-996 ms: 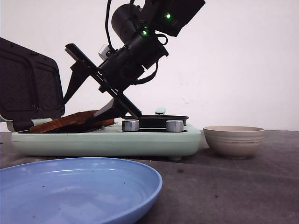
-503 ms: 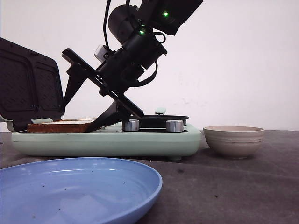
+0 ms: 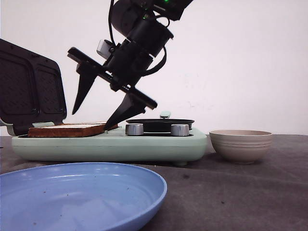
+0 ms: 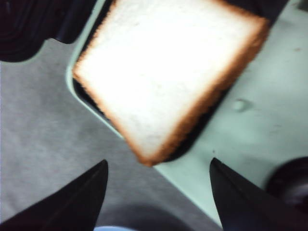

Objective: Make breakfast with bread and shrimp
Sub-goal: 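Raise the right gripper away from the press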

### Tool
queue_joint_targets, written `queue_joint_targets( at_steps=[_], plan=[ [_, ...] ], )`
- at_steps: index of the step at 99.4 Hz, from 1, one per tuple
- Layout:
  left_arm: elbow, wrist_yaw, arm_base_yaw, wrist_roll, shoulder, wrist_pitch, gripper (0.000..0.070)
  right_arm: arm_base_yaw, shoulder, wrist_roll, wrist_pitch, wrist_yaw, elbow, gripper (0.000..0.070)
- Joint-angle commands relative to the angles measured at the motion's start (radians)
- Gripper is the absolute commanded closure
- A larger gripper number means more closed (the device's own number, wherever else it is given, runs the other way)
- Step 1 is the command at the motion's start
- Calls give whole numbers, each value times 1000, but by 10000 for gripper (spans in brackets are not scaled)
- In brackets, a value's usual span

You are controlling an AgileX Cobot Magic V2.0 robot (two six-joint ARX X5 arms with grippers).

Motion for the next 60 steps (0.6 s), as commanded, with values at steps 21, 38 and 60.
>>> queue_joint_targets(
  at_steps=[21, 38, 60],
  plan=[
    [13, -25, -3, 2, 4, 10, 73, -19, -123, -165, -26, 146, 31, 284],
    [13, -28, -3, 2, 3, 10, 73, -60, -222, -231, -51, 179, 31, 284],
    [13, -33, -3, 2, 3, 10, 73, -94, -351, -337, -124, 257, 31, 285]
  ],
)
